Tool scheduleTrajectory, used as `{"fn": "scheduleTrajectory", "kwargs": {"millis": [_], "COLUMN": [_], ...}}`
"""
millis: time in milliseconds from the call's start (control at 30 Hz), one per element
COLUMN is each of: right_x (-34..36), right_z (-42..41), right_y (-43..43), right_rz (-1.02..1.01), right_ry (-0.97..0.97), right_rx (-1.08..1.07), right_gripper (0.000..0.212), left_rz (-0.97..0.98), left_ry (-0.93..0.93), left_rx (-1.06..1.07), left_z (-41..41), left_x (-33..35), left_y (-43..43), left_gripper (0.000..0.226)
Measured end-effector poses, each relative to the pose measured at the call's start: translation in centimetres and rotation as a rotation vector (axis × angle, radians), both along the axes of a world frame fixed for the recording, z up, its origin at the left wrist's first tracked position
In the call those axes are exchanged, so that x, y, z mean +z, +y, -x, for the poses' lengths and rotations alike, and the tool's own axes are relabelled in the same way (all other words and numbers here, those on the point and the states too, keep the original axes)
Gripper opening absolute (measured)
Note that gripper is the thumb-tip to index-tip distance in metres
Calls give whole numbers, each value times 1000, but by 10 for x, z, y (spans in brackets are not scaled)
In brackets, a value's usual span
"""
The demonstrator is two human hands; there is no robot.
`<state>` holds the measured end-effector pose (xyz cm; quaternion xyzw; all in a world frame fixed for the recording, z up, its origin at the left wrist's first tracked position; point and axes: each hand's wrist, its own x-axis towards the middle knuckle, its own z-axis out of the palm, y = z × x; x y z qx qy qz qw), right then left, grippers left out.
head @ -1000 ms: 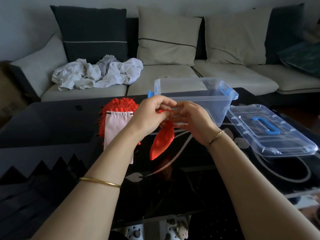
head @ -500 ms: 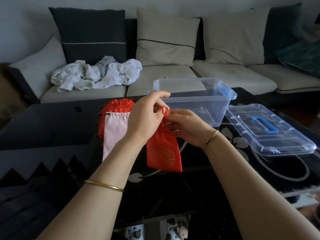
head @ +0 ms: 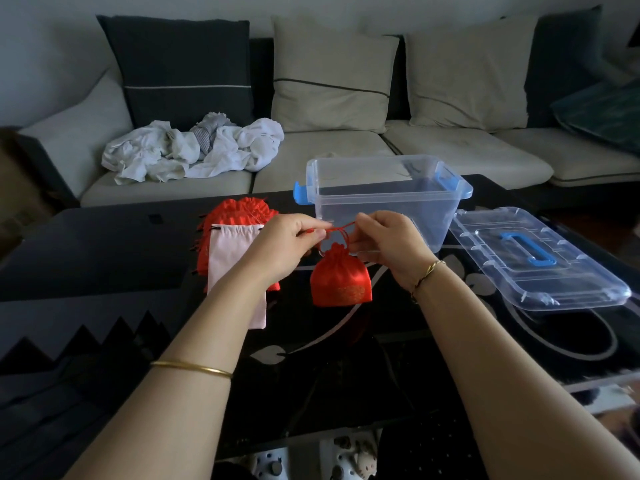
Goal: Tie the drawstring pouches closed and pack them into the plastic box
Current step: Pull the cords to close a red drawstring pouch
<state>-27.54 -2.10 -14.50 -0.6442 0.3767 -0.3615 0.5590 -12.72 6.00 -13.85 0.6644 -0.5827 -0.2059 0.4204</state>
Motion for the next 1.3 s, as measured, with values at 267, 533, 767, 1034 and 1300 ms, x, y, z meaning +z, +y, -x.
{"fn": "scheduleTrajectory", "kwargs": {"millis": [267, 533, 767, 1034, 1300], "right_x": [-4, -20, -6, 13, 13], "right_z": [5, -3, -2, -12, -14], "right_y": [-4, -7, -5, 15, 17], "right_rz": [-785, -882, -633, -107, -203], "right_ry": [-675, -537, -573, -254, 29], "right_rx": [97, -67, -46, -27, 40], "right_gripper": [34, 32, 32, 28, 42], "left_rz": [-139, 99, 40, -190, -146], "left_ry": [167, 702, 681, 512, 533], "left_rx": [181, 187, 41, -38, -12], "left_z": [-1, 3, 5, 11, 9], "left_x": [1, 3, 1, 3, 1], "left_y": [2, -3, -3, -1, -2], "left_gripper": [40, 39, 29, 9, 10]}}
